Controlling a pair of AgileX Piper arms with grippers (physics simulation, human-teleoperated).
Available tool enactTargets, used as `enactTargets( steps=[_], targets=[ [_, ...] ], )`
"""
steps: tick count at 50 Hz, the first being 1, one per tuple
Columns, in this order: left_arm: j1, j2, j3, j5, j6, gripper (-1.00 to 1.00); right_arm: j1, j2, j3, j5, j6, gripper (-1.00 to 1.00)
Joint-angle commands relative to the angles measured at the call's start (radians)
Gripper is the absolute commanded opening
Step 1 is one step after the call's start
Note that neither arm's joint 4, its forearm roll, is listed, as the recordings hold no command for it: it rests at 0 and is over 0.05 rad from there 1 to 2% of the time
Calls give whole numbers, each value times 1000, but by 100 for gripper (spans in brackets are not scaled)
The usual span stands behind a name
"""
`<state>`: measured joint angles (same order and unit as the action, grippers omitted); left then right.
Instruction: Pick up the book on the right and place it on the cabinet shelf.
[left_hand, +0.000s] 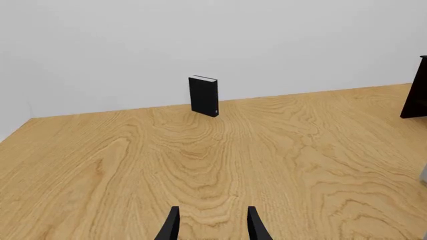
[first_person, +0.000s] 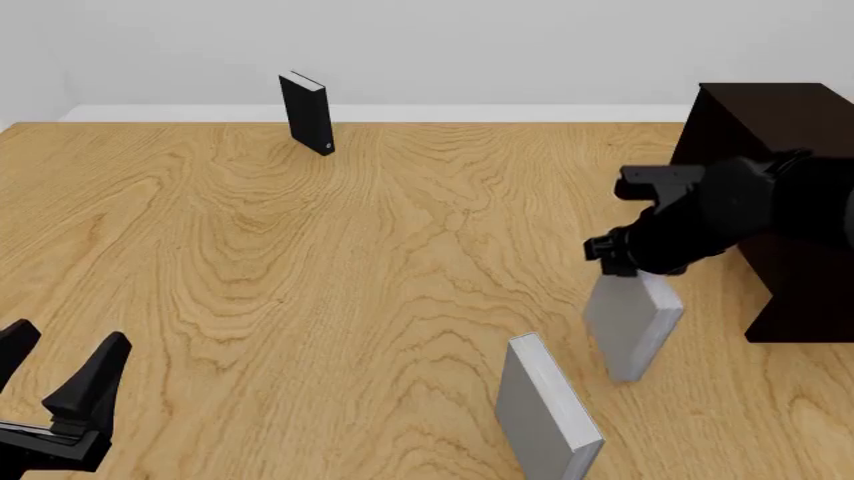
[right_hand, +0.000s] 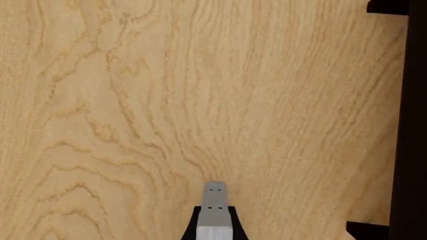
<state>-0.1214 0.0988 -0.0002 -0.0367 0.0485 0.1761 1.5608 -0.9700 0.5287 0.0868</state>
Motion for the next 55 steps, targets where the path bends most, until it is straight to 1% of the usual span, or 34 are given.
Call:
enactTargets(
  steps=[1,2,3,5,6,9,11,12,14,15,17,18,20,21,22,23,25,26,28,30,31,33,35,37,39,40,42,44,46,48,51,53,54,55],
  targets=[
    [0,-7,0,7,1,100,-17,-12,-39,24,-15,-100],
    [-1,-8,0,7,0,100,-16,-13,-44,28,-13,-100],
    [-2,-8,0,7,0,100,-36,-12,-63,41,-43,-100],
    [-3,-9,0,7,-1,100,-9,-22,-63,49,-22,-100],
    [-3,-8,0,6,-2,100,-16,-26,-74,58,-67,-100],
    [-3,-9,0,7,-2,100,0,-40,-101,84,-86,-100],
    [-1,-4,0,0,-4,100,24,-61,-129,100,-70,-100],
    [-3,-5,0,0,-2,100,4,-60,-143,113,-103,-100],
    [-3,2,0,-7,-5,100,38,-85,-165,124,-108,-100],
    [-5,3,0,-8,-4,100,36,-85,-172,132,-124,-100],
    [-5,5,0,-12,-5,100,43,-92,-186,144,-106,-100],
    [-4,10,0,-17,-6,100,28,-98,-212,152,-125,-100],
    [-5,9,0,-19,-6,100,91,-124,-230,171,-118,-100],
    [-5,9,0,-19,-7,100,30,-118,-267,172,-160,-100],
    [-5,9,0,-18,-5,100,30,-119,-274,174,-165,-100],
    [-6,7,0,-17,-4,100,59,-128,-282,185,-138,-100],
    [-7,7,0,-18,-6,100,26,-134,-317,186,-187,-100],
    [-7,7,0,-18,-5,100,37,-134,-321,193,-179,-100],
    [-9,11,0,-24,-5,100,40,-141,-346,194,-216,-100],
    [-9,12,0,-25,-6,100,93,-155,-353,203,-190,-100],
    [-8,11,0,-26,-4,100,10,-143,-409,192,-225,-100],
    [-9,10,0,-26,-2,100,69,-148,-421,215,-214,-100],
    [-8,8,0,-25,-1,100,15,-141,-466,209,-245,-100],
    [-8,1,0,-19,1,100,37,-148,-488,217,-228,-100],
    [-7,0,0,-19,1,100,18,-142,-520,222,-265,-100],
    [-9,0,0,-18,4,100,39,-146,-528,228,-260,-100],
    [-9,3,-1,-22,4,100,9,-143,-557,220,-284,-100],
    [-13,4,-1,-24,6,100,29,-142,-580,229,-262,-100],
    [-13,0,-1,-22,4,100,15,-142,-582,221,-325,-100],
    [-13,-4,-1,-17,7,100,13,-146,-591,211,-321,-100],
    [-11,-10,-1,-13,7,100,16,-159,-573,193,-373,-100],
    [-12,-14,-1,-9,9,100,17,-169,-546,183,-457,-100],
    [-11,-14,-1,-9,10,100,4,-175,-543,170,-477,-100],
    [-14,-15,-1,-7,10,100,1,-177,-569,170,-439,-100]
  ],
)
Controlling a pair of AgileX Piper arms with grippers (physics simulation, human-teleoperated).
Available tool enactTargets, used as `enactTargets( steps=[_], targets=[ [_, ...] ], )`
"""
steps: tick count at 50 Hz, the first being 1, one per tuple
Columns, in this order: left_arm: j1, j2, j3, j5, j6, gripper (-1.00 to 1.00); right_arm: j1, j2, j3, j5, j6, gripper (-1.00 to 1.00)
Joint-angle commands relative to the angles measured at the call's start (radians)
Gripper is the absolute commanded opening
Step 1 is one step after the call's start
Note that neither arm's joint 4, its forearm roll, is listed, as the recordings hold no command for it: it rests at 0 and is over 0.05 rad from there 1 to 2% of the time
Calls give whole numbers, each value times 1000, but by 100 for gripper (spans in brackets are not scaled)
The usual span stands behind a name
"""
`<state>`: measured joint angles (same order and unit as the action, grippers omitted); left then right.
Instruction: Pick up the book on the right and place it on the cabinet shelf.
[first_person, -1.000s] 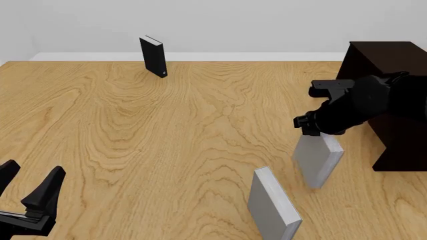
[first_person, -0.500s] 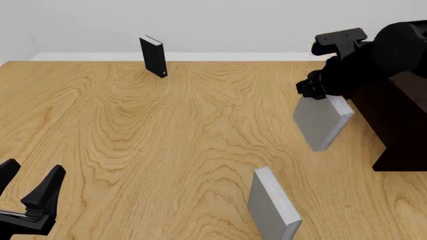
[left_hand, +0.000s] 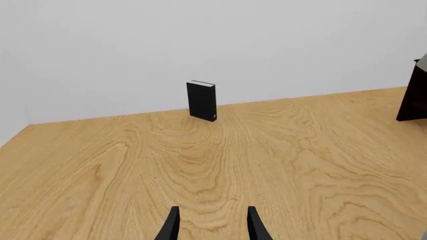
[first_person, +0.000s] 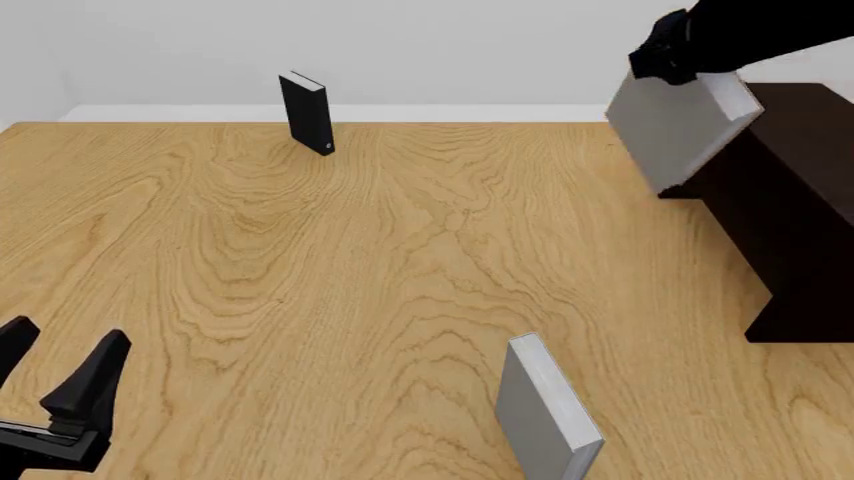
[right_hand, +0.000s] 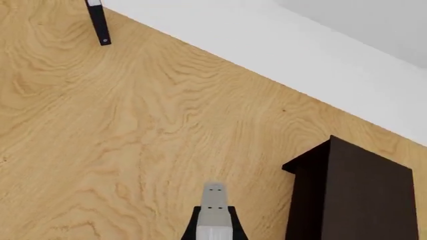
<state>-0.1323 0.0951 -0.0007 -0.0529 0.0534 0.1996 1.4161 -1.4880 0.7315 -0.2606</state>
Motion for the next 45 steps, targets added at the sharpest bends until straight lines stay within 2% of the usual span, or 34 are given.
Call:
enactTargets(
  steps=[1,3,6,8,11,13,14,16,18,19,21,22,24,25,26,28,29,31,32,33,36,40,42,44,45],
  targets=[
    [-3,-15,0,12,4,100,-5,-40,-42,-30,-107,-100],
    [-5,-19,0,18,7,100,-26,-63,-7,-69,-187,-100],
    [-4,-19,0,20,8,100,-2,-83,24,-84,-208,-100],
    [-3,-19,0,18,8,100,4,-101,37,-109,-199,-100],
    [-3,-27,0,25,9,100,-7,-142,118,-166,-269,-100],
    [-4,-30,0,28,10,100,-14,-165,146,-196,-255,-100],
    [-4,-30,0,28,10,100,13,-178,182,-203,-278,-100],
    [-5,-29,0,27,11,100,4,-210,228,-245,-314,-100],
    [-5,-27,0,25,10,100,30,-232,267,-262,-333,-100],
    [-6,-27,0,25,11,100,50,-257,318,-293,-386,-100],
    [-7,-24,0,22,11,100,66,-290,372,-331,-425,-100],
    [-8,-22,0,20,12,100,74,-312,424,-362,-474,-100],
    [-9,-18,0,17,11,100,71,-342,471,-402,-497,-100],
    [-10,-17,0,15,11,100,119,-369,515,-434,-533,-100],
    [-9,-14,0,13,11,100,121,-367,521,-430,-532,-100],
    [-14,-3,0,3,14,100,89,-395,615,-503,-612,-100],
    [-15,4,0,-4,13,100,90,-407,632,-523,-619,-100],
    [-20,18,0,-19,11,100,117,-430,692,-560,-668,-100],
    [-23,26,0,-28,12,100,108,-450,747,-619,-733,-100],
    [-25,30,0,-33,13,100,126,-449,767,-620,-743,-100],
    [-32,38,0,-41,13,100,108,-459,766,-645,-713,-100],
    [-37,47,0,-50,14,100,108,-468,830,-714,-774,-100],
    [-36,49,0,-51,13,100,97,-484,843,-765,-776,-100],
    [-37,43,0,-46,16,100,99,-488,872,-806,-802,-100],
    [-36,45,0,-46,13,100,101,-484,902,-837,-833,-100]
  ],
)
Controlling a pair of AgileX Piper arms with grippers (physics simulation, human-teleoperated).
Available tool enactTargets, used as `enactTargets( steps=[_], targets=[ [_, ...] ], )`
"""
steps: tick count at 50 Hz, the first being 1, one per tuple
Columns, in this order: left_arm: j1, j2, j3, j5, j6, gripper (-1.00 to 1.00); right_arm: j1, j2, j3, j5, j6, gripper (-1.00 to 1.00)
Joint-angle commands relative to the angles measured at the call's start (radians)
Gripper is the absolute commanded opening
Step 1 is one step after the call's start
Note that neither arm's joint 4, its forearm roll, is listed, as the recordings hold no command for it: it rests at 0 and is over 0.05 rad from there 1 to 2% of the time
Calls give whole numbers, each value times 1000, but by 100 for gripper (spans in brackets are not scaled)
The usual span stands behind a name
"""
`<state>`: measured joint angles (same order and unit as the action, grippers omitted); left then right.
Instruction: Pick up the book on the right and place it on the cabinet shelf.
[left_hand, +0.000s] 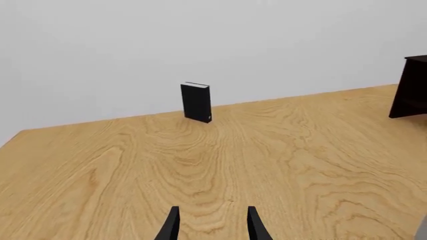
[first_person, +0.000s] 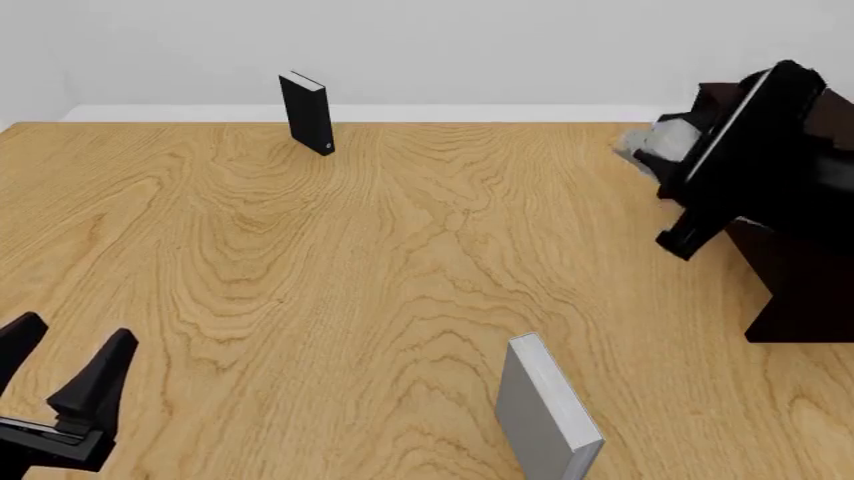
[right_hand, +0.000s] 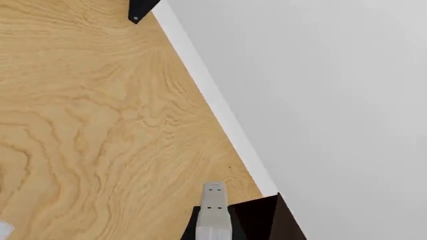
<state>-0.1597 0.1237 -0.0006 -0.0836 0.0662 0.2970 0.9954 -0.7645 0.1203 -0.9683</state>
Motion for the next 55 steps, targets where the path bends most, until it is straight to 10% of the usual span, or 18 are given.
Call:
enactTargets(
  steps=[1,13,34,55],
  targets=[
    [-11,17,0,-15,4,100,4,-70,194,-258,-130,-100],
    [-14,37,0,-33,8,100,97,-53,377,-503,-331,-100],
    [-21,51,0,-40,14,100,-21,227,467,-906,-602,-100],
    [-25,54,0,-37,14,100,-46,363,430,-1015,-617,-100]
  ],
)
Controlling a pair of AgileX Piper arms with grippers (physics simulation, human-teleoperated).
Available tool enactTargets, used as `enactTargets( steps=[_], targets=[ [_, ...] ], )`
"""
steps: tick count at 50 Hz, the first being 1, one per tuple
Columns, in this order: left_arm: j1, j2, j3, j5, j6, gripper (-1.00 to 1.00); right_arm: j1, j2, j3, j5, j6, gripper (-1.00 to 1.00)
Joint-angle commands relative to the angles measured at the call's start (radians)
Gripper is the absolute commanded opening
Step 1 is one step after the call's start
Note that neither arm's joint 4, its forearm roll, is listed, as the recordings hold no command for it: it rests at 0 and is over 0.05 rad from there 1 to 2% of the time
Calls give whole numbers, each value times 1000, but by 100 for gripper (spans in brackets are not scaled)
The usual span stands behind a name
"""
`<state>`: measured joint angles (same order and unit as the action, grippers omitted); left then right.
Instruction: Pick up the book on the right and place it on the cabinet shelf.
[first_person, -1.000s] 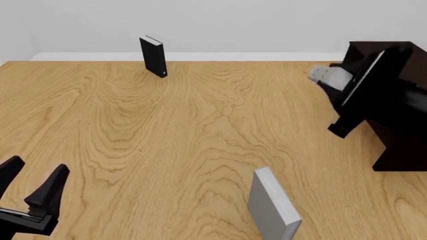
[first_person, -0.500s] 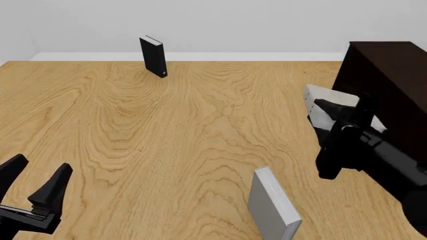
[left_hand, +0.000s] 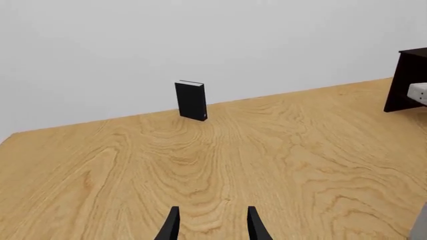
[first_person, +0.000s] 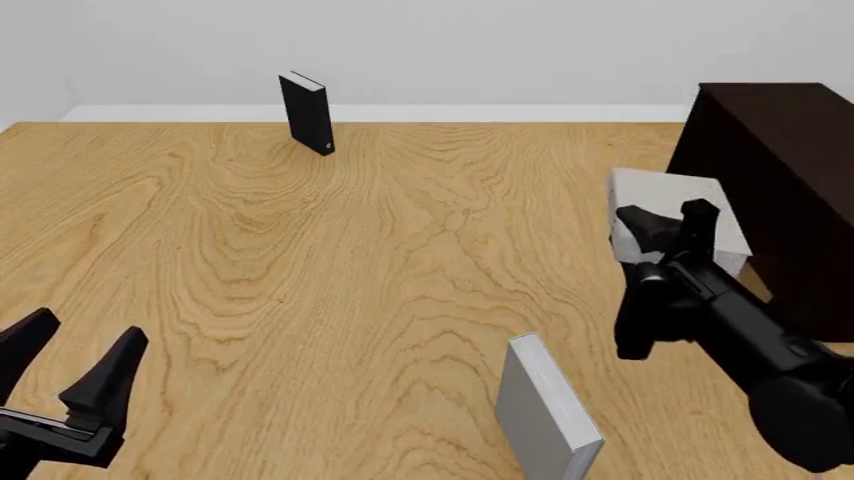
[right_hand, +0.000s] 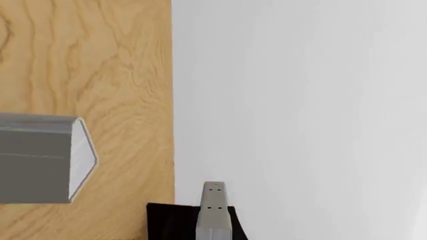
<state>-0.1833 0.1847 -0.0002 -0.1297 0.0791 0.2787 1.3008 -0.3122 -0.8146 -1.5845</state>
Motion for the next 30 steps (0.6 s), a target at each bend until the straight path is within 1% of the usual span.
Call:
enactTargets(
  steps=[1,9,10,12,14,19,27,29,30],
  targets=[
    [-2,-7,0,10,-1,100,-31,61,-23,-82,-4,-100],
    [-4,-3,0,6,2,100,-45,86,-45,-75,-1,-100],
    [-3,-3,0,6,3,100,-49,101,-44,-93,-14,-100],
    [-2,-5,0,8,2,100,-52,113,-47,-100,-16,-100],
    [-2,-7,0,9,3,100,-53,122,-52,-101,-6,-100],
    [-1,-7,0,10,2,100,-51,158,-61,-125,-15,-100],
    [-2,-9,0,12,2,100,-57,188,-85,-129,0,-100],
    [-2,-11,0,15,3,100,-58,204,-88,-138,-5,-100],
    [-3,-10,0,14,3,100,-59,206,-94,-132,5,-100]
  ],
)
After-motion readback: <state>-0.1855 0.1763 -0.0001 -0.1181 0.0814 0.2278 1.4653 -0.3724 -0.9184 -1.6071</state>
